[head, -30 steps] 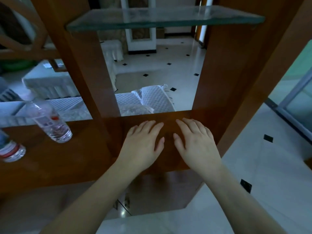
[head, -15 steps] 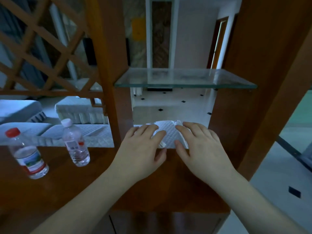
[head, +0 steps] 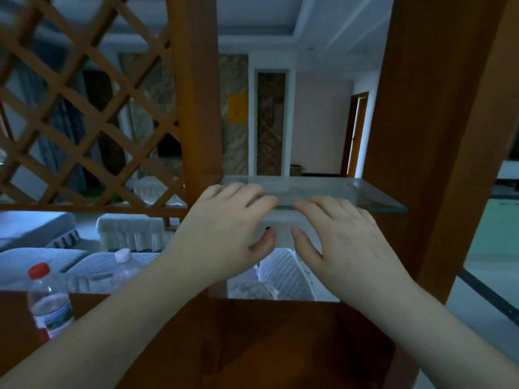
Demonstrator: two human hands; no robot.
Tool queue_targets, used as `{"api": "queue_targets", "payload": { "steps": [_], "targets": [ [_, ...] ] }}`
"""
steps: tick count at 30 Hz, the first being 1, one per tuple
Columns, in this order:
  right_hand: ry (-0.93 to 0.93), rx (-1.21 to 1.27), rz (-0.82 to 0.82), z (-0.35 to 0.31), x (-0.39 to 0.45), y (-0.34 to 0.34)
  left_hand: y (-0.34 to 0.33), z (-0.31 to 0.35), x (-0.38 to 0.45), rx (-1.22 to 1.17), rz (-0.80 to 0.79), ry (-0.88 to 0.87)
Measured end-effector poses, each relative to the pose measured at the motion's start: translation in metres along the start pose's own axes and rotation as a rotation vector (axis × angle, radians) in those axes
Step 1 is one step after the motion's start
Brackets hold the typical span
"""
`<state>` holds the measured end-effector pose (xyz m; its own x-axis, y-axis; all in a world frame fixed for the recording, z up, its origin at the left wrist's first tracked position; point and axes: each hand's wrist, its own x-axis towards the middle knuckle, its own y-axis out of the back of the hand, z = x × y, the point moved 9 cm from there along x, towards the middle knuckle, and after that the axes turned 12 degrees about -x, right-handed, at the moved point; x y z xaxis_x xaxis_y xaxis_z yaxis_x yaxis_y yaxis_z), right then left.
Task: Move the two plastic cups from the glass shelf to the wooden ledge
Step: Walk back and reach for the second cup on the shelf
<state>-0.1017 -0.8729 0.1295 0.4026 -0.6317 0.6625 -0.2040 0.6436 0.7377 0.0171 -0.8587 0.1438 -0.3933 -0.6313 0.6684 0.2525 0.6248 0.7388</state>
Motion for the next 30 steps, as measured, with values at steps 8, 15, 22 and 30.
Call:
{"api": "queue_targets", "payload": {
  "steps": [8, 15, 22, 30],
  "targets": [
    [0.077, -0.074, 0.21, -0.006, 0.051, 0.067, 0.063, -0.01, 0.039, 0.022, 0.186, -0.031],
    [0.079, -0.063, 0.402, 0.004, 0.09, 0.116, 0.111, -0.024, 0.064, 0.02, 0.3, -0.057],
    [0.09, -0.053, 0.535, 0.01, 0.126, 0.15, 0.157, -0.026, 0.091, 0.032, 0.424, -0.093],
    [0.092, -0.01, 0.74, 0.019, 0.164, 0.207, 0.202, -0.036, 0.127, 0.091, 0.51, -0.099]
  ]
}}
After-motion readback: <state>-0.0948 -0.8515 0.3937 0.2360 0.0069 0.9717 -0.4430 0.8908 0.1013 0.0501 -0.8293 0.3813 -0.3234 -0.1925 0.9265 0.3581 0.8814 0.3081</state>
